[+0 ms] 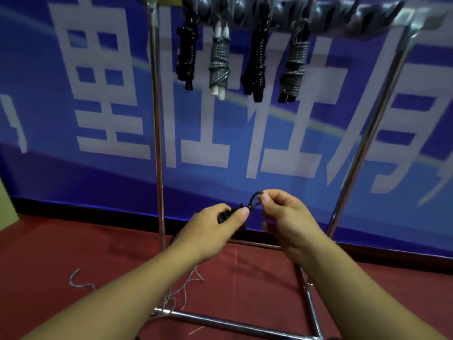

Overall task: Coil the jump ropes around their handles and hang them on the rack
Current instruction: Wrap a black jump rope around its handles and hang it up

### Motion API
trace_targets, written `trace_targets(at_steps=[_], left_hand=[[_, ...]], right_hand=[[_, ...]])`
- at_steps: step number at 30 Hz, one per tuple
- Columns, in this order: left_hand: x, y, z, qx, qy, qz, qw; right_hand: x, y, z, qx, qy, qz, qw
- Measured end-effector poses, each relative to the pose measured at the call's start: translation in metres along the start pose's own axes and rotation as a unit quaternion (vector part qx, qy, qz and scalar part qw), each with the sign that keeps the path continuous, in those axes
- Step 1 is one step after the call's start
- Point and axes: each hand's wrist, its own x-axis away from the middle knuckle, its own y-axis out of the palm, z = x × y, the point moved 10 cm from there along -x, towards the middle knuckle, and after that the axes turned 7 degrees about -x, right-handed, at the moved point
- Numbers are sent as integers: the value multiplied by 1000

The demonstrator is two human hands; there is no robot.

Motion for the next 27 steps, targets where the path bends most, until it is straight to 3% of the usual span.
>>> trace_targets(at_steps=[5,12,27], left_hand=[[-18,-24,65,75,21,-4,997],[-41,-42,134,79,77,-41,993],[-136,-65,236,77,68,-36,994]], right_hand=[[0,-3,-77,31,-62,11,998],[2,-16,-170,128,-149,42,980],[-54,-58,-265,-6,-121,106,987]])
